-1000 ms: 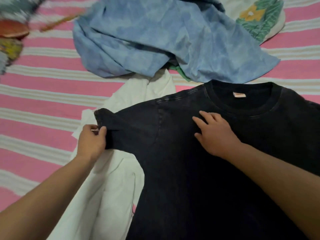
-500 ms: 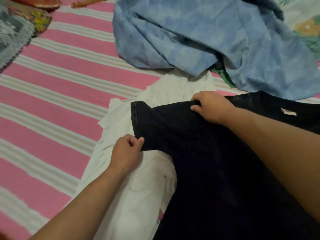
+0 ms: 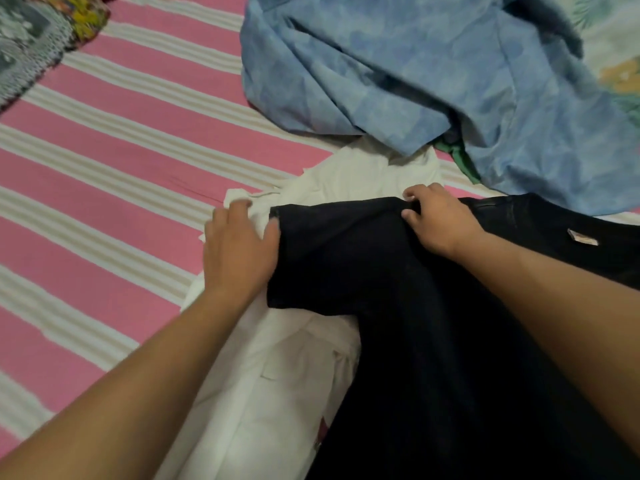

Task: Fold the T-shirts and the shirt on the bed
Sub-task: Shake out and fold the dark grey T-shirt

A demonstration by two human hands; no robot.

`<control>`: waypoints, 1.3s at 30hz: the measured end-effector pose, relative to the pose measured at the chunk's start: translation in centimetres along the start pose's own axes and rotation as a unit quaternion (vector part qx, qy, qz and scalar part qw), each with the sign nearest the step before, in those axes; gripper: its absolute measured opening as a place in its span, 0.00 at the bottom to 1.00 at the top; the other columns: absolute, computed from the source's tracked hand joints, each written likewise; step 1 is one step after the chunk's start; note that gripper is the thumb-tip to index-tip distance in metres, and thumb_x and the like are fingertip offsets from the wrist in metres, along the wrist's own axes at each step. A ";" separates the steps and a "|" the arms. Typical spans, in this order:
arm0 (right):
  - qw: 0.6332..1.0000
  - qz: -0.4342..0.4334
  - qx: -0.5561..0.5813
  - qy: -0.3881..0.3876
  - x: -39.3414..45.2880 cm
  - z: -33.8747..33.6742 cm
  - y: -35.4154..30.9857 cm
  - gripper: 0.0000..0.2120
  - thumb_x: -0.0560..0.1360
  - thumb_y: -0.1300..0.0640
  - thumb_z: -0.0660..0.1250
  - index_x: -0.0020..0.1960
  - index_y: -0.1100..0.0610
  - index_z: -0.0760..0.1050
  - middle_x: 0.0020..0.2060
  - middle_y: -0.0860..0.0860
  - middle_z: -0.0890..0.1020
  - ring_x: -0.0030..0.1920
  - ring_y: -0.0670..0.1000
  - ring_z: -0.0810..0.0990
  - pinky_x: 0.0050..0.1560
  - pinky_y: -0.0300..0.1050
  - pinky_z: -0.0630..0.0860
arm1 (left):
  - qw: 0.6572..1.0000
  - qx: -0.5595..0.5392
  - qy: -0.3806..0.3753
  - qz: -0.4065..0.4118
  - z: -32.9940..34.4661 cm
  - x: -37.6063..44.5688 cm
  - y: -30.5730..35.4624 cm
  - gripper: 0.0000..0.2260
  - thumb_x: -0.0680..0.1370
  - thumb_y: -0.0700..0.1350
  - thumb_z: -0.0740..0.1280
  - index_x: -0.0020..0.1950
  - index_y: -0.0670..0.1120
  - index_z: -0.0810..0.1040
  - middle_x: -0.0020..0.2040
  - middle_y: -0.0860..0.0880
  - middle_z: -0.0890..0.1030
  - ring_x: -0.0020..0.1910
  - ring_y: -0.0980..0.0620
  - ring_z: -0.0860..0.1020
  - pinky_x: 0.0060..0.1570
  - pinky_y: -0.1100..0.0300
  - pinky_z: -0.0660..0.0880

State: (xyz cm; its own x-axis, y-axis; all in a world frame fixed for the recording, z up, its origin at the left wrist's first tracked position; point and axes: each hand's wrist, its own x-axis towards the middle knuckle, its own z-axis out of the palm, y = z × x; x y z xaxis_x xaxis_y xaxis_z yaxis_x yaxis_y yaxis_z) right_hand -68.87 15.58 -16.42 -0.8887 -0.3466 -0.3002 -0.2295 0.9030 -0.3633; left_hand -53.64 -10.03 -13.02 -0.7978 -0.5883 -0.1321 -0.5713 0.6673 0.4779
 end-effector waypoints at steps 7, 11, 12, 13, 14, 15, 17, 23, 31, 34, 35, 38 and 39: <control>0.998 -0.013 0.051 -0.045 -1.1 -0.4 1.2 0.37 0.80 0.52 0.66 0.82 0.51 0.49 0.80 0.54 0.57 0.79 0.56 0.58 0.77 0.55 0.60 | 0.980 0.150 -0.111 0.068 0.7 8.3 0.4 0.10 0.80 0.52 0.67 0.54 0.45 0.79 0.63 0.39 0.75 0.63 0.35 0.72 0.64 0.42 0.72; 0.989 -0.002 0.143 -0.042 -4.6 0.0 0.9 0.41 0.79 0.51 0.69 0.83 0.48 0.47 0.82 0.51 0.50 0.80 0.54 0.54 0.78 0.53 0.58 | 0.997 0.056 -0.001 0.045 0.6 5.9 1.6 0.15 0.82 0.49 0.64 0.66 0.45 0.73 0.67 0.40 0.70 0.65 0.37 0.71 0.64 0.42 0.71; 0.987 -0.002 0.154 -0.044 -6.4 0.1 1.0 0.41 0.79 0.52 0.69 0.83 0.47 0.47 0.82 0.49 0.49 0.80 0.53 0.53 0.78 0.52 0.58 | 0.998 0.047 0.004 0.038 0.9 3.9 2.1 0.19 0.81 0.51 0.65 0.70 0.47 0.70 0.69 0.41 0.68 0.68 0.39 0.68 0.67 0.43 0.69; 0.987 -0.001 0.153 -0.039 -8.7 0.4 1.2 0.40 0.80 0.52 0.68 0.82 0.46 0.48 0.82 0.47 0.48 0.80 0.52 0.52 0.78 0.51 0.58 | 0.998 0.034 0.015 0.042 1.3 1.7 2.3 0.20 0.81 0.51 0.65 0.71 0.47 0.68 0.70 0.41 0.67 0.68 0.40 0.67 0.68 0.44 0.67; 0.990 -0.002 0.142 -0.027 -11.2 0.8 1.7 0.38 0.80 0.53 0.67 0.82 0.45 0.48 0.82 0.46 0.48 0.80 0.51 0.52 0.77 0.51 0.59 | 0.998 0.011 0.029 0.059 1.6 -1.1 2.4 0.19 0.81 0.50 0.65 0.69 0.46 0.70 0.67 0.42 0.69 0.66 0.41 0.68 0.67 0.46 0.68; 0.992 0.001 0.126 -0.012 -14.1 1.3 2.3 0.36 0.81 0.54 0.66 0.82 0.46 0.50 0.81 0.45 0.49 0.80 0.51 0.52 0.76 0.51 0.60 | 0.996 -0.017 0.033 0.082 1.7 -4.3 2.2 0.14 0.81 0.49 0.65 0.64 0.46 0.72 0.62 0.44 0.72 0.61 0.44 0.71 0.63 0.48 0.70; 0.995 0.019 0.100 0.018 -20.4 2.4 4.3 0.33 0.81 0.56 0.65 0.81 0.48 0.54 0.81 0.47 0.53 0.80 0.51 0.53 0.77 0.50 0.60 | 0.992 -0.053 -0.015 0.111 2.1 -11.7 0.8 0.04 0.81 0.47 0.64 0.51 0.47 0.75 0.49 0.50 0.77 0.48 0.52 0.74 0.51 0.54 0.72; 0.979 0.181 0.048 0.081 -41.0 5.1 12.3 0.26 0.79 0.60 0.67 0.75 0.59 0.67 0.75 0.57 0.65 0.76 0.57 0.61 0.75 0.57 0.66 | 0.978 0.039 -0.194 0.061 3.8 -32.5 -7.3 0.10 0.80 0.48 0.70 0.56 0.44 0.76 0.51 0.46 0.77 0.50 0.46 0.78 0.53 0.50 0.76; 0.867 0.481 0.095 0.094 -59.9 8.8 19.6 0.22 0.78 0.62 0.68 0.70 0.68 0.69 0.62 0.70 0.72 0.65 0.70 0.68 0.68 0.65 0.66 | 0.974 0.152 -0.161 -0.057 2.1 -37.2 -10.7 0.09 0.82 0.48 0.64 0.52 0.42 0.76 0.52 0.38 0.75 0.51 0.35 0.76 0.52 0.41 0.76; 0.826 0.535 0.150 0.091 -62.4 9.9 19.3 0.21 0.80 0.59 0.67 0.69 0.68 0.69 0.61 0.69 0.72 0.63 0.69 0.70 0.65 0.63 0.68 | 0.972 0.152 -0.163 -0.071 2.6 -37.1 -11.6 0.08 0.83 0.47 0.63 0.49 0.43 0.77 0.50 0.40 0.78 0.49 0.38 0.77 0.52 0.41 0.77; 0.805 0.561 0.168 0.096 -63.0 10.3 19.1 0.20 0.80 0.57 0.67 0.68 0.67 0.69 0.61 0.68 0.73 0.62 0.69 0.72 0.64 0.63 0.70 | 0.973 0.146 -0.162 -0.078 2.6 -37.1 -11.8 0.08 0.83 0.47 0.63 0.50 0.44 0.78 0.50 0.41 0.79 0.48 0.40 0.78 0.52 0.41 0.78; 0.752 0.613 0.220 0.105 -64.9 11.2 18.0 0.20 0.81 0.53 0.66 0.66 0.65 0.69 0.58 0.65 0.77 0.58 0.68 0.77 0.59 0.63 0.76 | 0.970 0.144 -0.175 -0.090 2.1 -38.3 -12.8 0.10 0.82 0.51 0.65 0.52 0.45 0.78 0.50 0.45 0.80 0.48 0.44 0.79 0.52 0.42 0.80; 0.737 0.624 0.240 0.099 -65.4 11.4 17.5 0.19 0.82 0.53 0.65 0.66 0.65 0.69 0.57 0.64 0.78 0.58 0.68 0.77 0.59 0.62 0.76 | 0.966 0.157 -0.183 -0.089 1.9 -38.7 -13.1 0.11 0.81 0.53 0.66 0.52 0.45 0.78 0.50 0.45 0.79 0.47 0.45 0.79 0.51 0.43 0.81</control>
State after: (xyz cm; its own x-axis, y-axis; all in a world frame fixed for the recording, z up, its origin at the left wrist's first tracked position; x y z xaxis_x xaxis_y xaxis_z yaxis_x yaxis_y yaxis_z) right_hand -10.27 51.19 -13.22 -0.3405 0.7639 -0.5482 0.9403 0.2770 -0.1980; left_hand -15.63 4.88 -15.80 -0.6635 -0.5438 -0.5139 -0.6904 0.7096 0.1407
